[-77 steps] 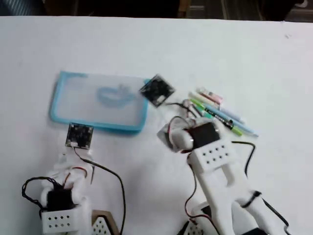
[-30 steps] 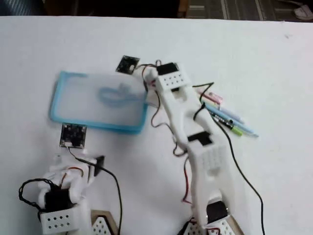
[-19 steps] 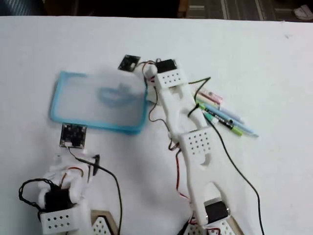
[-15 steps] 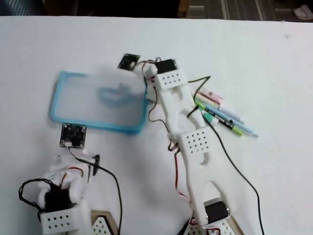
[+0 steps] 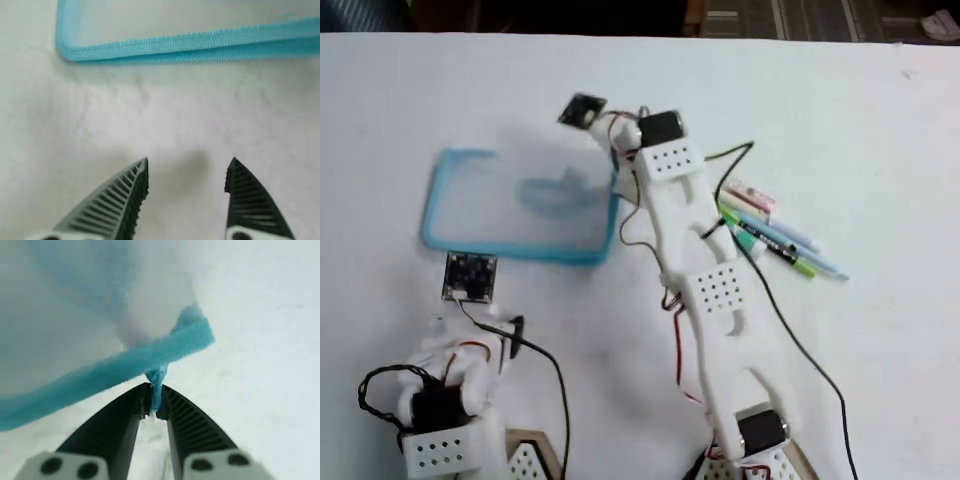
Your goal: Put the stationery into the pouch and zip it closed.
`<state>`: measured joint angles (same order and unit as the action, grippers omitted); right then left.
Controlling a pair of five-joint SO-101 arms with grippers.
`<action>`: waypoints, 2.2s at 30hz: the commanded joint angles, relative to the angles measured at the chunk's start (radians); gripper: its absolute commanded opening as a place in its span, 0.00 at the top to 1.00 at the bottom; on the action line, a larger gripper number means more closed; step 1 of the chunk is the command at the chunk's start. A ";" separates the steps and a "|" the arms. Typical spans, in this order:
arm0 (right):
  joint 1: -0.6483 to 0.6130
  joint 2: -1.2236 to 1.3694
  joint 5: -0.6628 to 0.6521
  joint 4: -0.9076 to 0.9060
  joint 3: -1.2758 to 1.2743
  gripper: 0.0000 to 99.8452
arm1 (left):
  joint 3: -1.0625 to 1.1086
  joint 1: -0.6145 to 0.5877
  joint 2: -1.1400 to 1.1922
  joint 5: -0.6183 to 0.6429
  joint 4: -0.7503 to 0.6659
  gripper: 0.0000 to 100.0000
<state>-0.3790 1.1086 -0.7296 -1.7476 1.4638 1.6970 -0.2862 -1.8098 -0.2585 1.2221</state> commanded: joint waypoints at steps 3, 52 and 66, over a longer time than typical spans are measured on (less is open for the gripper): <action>-0.025 -0.363 0.031 -0.025 -0.124 0.98 | -0.003 -0.007 -0.002 0.003 -0.003 0.74; -0.315 -1.082 0.029 -0.021 -0.707 0.98 | -1.590 0.314 0.911 0.127 0.054 0.74; -0.317 -1.082 0.031 -0.021 -0.706 0.98 | -1.623 0.263 1.190 0.038 0.005 0.74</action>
<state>-0.6797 0.0453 -0.7004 -1.7507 0.7518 0.1013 0.0084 -0.6651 -0.2140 1.2681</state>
